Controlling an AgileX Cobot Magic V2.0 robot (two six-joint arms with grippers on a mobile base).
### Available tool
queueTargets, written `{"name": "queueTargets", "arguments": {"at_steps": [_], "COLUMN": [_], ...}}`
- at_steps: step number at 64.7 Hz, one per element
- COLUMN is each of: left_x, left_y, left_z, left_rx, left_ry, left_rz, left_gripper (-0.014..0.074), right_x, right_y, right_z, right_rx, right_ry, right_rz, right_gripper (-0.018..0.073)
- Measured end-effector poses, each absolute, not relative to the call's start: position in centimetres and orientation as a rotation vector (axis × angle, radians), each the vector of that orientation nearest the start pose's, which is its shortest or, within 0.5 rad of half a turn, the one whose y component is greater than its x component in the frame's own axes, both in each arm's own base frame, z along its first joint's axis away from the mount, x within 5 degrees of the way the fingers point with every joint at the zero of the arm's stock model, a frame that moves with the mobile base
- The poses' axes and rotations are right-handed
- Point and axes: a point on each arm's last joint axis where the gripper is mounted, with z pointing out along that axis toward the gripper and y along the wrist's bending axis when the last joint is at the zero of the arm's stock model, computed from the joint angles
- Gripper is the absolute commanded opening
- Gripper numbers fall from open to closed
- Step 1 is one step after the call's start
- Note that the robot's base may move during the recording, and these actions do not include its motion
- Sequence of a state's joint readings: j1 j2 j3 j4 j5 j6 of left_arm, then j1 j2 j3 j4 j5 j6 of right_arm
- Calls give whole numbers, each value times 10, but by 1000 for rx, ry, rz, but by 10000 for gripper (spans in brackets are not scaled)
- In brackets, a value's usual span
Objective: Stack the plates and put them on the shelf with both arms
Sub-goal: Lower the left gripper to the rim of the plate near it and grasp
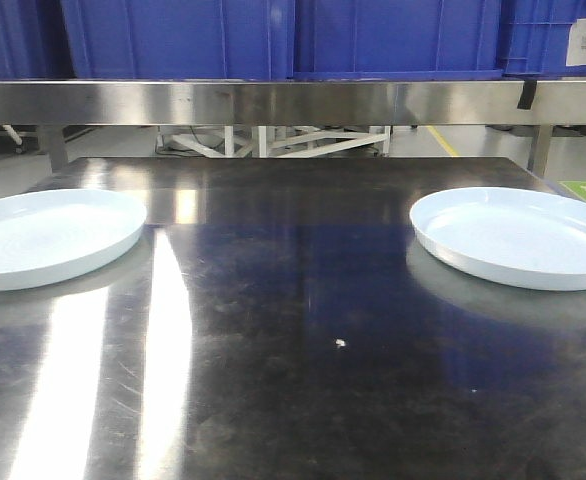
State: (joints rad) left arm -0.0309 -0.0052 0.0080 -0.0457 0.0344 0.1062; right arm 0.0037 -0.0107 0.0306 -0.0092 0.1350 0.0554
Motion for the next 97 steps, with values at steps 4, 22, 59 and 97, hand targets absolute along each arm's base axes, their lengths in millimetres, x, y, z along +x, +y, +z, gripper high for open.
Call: {"name": "queueTargets", "arguments": {"at_steps": [4,22,59,97], "left_x": [56,56,62,178], "left_y": [-2,-2,-3,-10], "left_z": [208,208,244,295], "left_rx": [71,71,78,-1], "left_ry": [1519,1519,1598,2034], "left_rz": [22,22,18,-107], "left_gripper": [82,82,82,82], "right_x": [57,57,57,57], "right_y": [0,0,0,0], "right_z": [191,191,191,191], "right_rx": [36,36,36,36], "right_ry": [1638,1638,1638,1638], "right_rz": [37,37,37,37], "right_gripper": [56,56,56,56]}}
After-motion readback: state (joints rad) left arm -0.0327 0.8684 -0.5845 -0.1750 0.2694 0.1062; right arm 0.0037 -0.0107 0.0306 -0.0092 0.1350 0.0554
